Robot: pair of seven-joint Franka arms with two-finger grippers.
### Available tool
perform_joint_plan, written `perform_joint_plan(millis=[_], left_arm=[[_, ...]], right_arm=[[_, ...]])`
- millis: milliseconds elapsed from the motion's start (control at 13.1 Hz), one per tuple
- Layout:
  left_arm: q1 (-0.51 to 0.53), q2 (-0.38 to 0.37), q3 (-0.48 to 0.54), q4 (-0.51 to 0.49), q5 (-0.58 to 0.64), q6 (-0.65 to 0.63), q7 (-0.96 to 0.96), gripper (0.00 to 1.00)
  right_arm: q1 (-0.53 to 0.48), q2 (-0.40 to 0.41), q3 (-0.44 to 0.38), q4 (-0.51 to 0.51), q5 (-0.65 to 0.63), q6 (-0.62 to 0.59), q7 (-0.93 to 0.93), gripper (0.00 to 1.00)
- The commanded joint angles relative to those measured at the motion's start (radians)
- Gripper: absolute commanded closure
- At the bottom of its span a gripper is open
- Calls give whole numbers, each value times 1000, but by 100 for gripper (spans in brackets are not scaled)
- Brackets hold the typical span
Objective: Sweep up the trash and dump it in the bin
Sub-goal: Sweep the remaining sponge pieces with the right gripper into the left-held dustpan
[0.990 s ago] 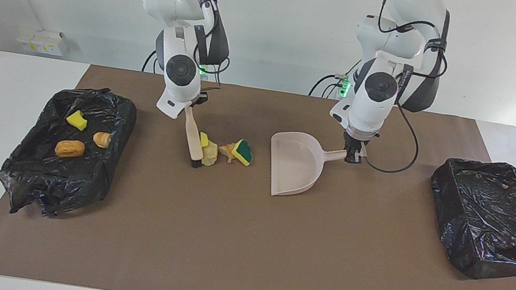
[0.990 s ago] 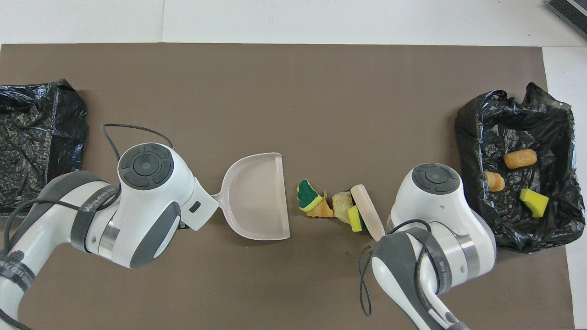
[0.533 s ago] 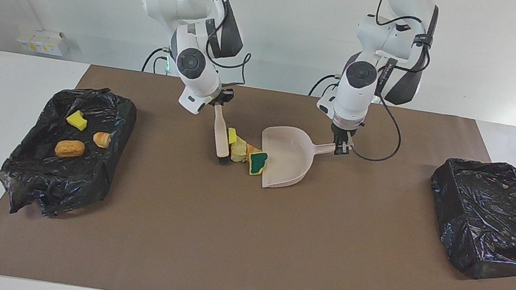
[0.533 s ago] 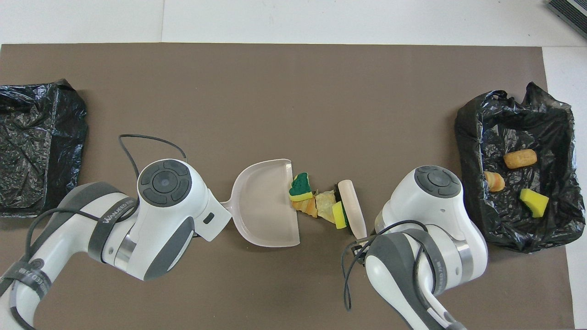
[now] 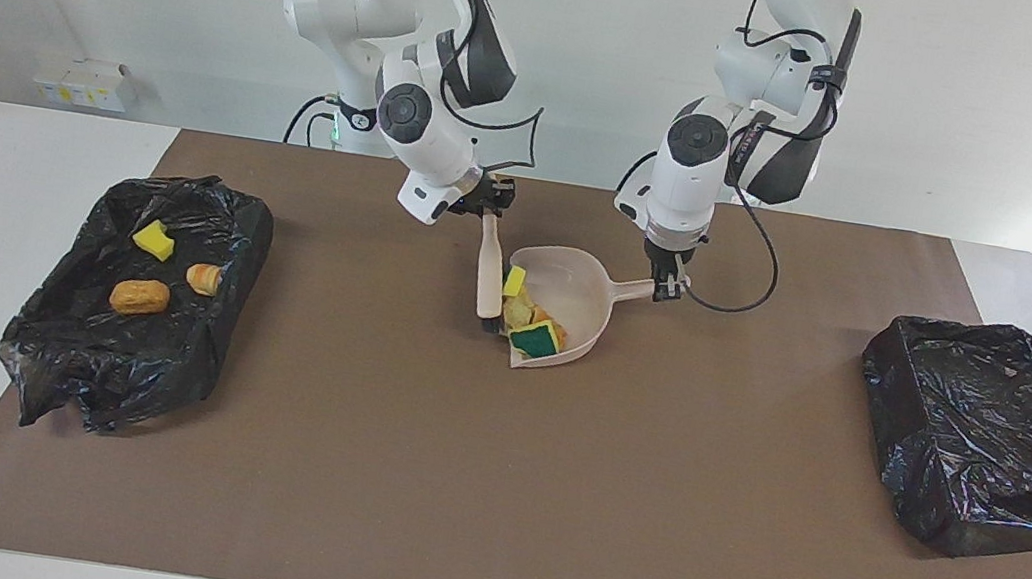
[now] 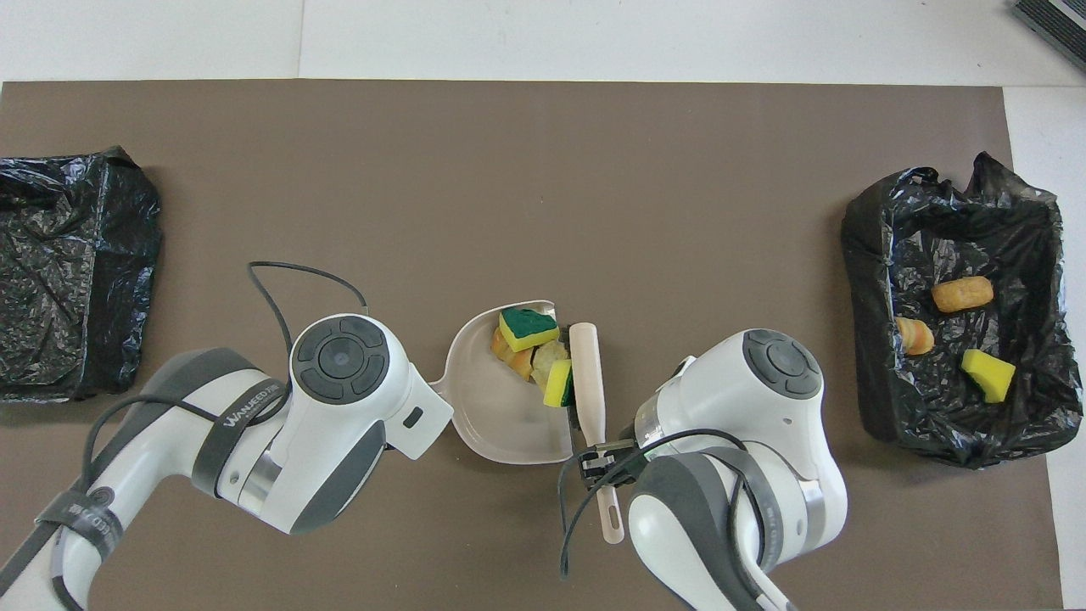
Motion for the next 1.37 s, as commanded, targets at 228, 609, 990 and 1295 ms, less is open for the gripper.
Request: perform_joint_plan(millis=[228, 609, 990, 1295], left_arm=[[-22, -19, 8, -65, 19, 98, -13, 100], [-19, -20, 6, -83, 1, 156, -3, 100], [6, -26, 6, -108, -28, 192, 9, 100], [26, -29, 9, -99, -33, 164, 77, 100]], right_arm=[[47, 15, 4, 97, 32, -13, 115, 100], [24, -12, -16, 268, -261, -297, 173, 100], [20, -57, -15, 249, -315, -389, 187, 100], [4, -107, -15, 119, -314, -345, 171, 100]])
